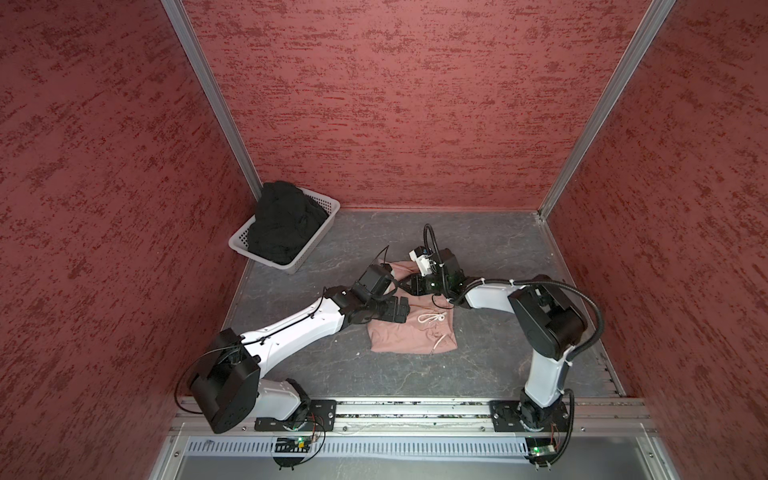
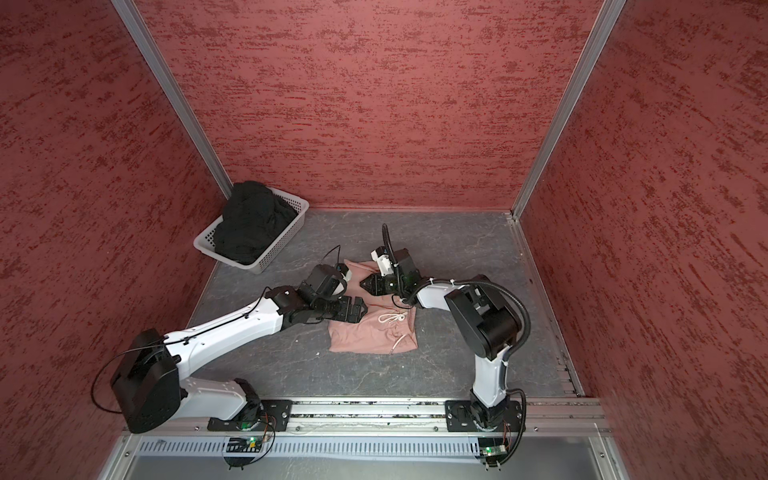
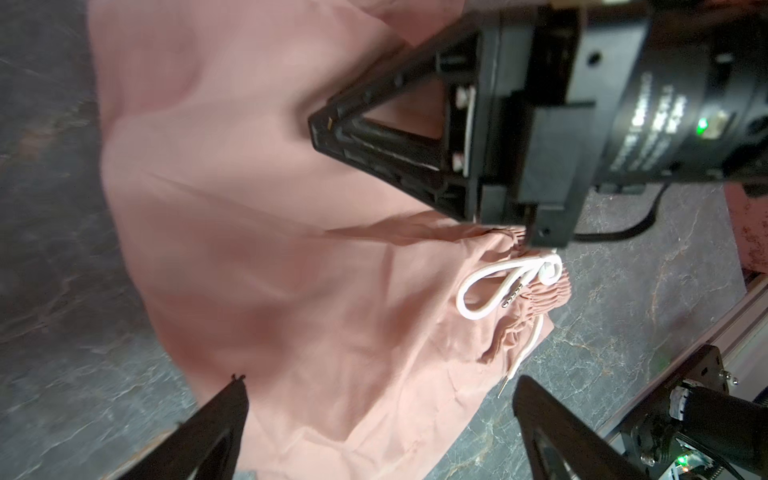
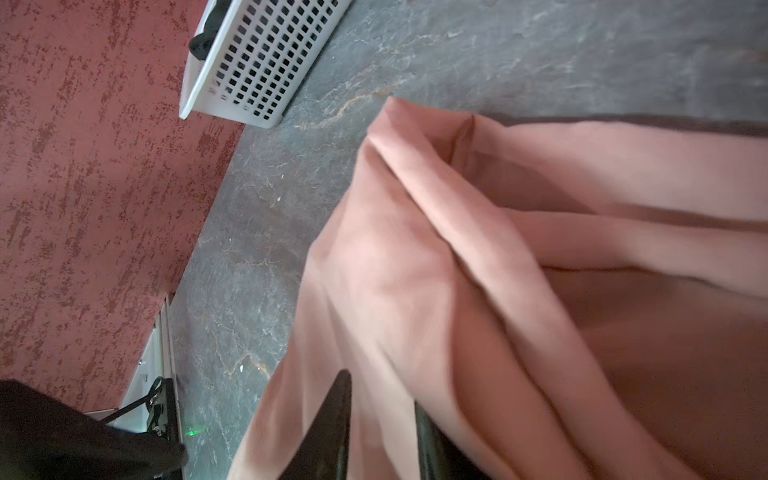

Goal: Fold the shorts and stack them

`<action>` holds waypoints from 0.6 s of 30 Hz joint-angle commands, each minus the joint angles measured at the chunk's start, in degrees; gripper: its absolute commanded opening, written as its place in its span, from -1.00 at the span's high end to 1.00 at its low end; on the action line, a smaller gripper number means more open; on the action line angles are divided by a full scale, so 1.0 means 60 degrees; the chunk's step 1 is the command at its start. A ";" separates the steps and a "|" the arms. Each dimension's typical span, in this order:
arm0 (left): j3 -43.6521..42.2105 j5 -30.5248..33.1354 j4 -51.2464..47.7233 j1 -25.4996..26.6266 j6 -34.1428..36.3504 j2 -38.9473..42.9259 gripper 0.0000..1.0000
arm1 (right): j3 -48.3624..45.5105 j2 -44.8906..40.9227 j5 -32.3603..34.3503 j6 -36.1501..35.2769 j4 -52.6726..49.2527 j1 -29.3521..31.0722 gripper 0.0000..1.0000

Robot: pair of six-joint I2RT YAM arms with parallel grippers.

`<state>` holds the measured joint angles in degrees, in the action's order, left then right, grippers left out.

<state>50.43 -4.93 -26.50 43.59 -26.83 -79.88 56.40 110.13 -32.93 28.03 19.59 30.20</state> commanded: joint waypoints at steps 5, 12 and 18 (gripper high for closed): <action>-0.0873 -0.0171 0.0321 0.0654 -0.0676 -0.1870 -0.99 | 0.0175 0.1471 -0.1996 0.1698 0.2159 -0.0874 0.46; -0.0218 -0.0287 -0.0247 0.0425 -0.0553 -0.0800 -0.99 | 0.0933 0.0376 -0.0069 -0.0821 -0.1655 -0.0801 0.33; 0.1095 0.0276 -0.1243 -0.0253 -0.0015 0.1196 -0.99 | 0.1329 -0.1677 0.1868 -0.1614 -0.3412 -0.0521 0.23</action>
<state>53.36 -5.43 -31.14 43.64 -29.08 -77.80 61.91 105.51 -30.24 23.05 5.58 26.20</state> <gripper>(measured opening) 0.994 0.382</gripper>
